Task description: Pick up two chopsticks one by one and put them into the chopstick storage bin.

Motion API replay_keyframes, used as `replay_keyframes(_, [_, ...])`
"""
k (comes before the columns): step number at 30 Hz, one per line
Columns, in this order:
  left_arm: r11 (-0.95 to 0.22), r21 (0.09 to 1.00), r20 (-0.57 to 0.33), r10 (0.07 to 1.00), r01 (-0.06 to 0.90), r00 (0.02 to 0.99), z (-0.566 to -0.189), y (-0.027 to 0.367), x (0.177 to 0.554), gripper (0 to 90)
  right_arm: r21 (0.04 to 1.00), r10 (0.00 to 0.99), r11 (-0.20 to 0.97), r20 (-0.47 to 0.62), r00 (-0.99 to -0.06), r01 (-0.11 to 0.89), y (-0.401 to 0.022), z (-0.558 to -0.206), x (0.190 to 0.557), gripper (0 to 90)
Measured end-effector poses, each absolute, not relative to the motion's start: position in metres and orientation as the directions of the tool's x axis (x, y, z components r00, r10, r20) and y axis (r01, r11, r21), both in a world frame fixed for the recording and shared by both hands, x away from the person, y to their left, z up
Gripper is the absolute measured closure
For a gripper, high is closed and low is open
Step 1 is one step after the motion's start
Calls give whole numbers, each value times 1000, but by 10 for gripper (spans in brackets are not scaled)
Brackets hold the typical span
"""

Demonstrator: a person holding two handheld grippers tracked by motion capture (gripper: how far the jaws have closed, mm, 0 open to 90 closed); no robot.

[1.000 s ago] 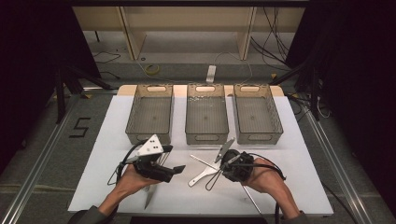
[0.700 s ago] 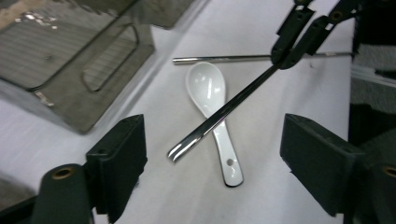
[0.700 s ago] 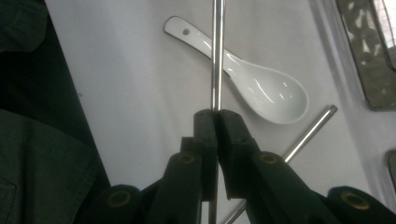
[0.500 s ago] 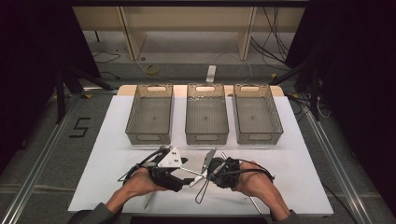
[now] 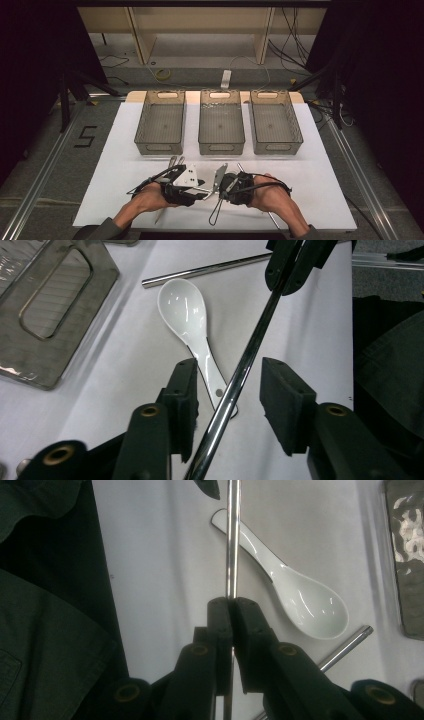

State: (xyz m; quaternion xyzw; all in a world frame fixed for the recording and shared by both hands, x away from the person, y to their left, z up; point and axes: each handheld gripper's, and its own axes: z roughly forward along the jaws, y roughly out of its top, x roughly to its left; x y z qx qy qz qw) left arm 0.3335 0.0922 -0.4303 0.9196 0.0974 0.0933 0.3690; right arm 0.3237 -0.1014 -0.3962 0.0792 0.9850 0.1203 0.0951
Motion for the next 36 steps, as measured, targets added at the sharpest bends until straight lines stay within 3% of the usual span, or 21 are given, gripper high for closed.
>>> replay_keyframes(11, [-763, 645, 109, 142, 39, 984, -433, 90, 328, 769, 227, 94, 972, -176, -980, 52, -101, -399, 320, 860])
replay_keyframes(16, [-762, 648, 99, 103, 14, 990, -432, 89, 324, 832, 248, 116, 966, -162, -980, 74, -105, -397, 325, 802])
replay_keyframes(20, [-753, 657, 108, 155, 46, 982, -432, 95, 329, 833, 318, 215, 935, -155, -964, 157, -115, -387, 331, 551])
replay_keyframes(22, [-743, 665, 111, 200, 77, 973, -431, 98, 333, 833, 388, 291, 896, -151, -945, 214, -121, -380, 333, 484])
replay_keyframes(28, [-692, 703, 121, 340, 161, 933, -423, 110, 342, 833, 489, 432, 811, -132, -892, 321, -137, -375, 336, 389])
replay_keyframes(36, [-617, 744, 80, 463, 256, 883, -416, 126, 351, 833, 487, 531, 759, -79, -844, 432, -155, -386, 339, 330])
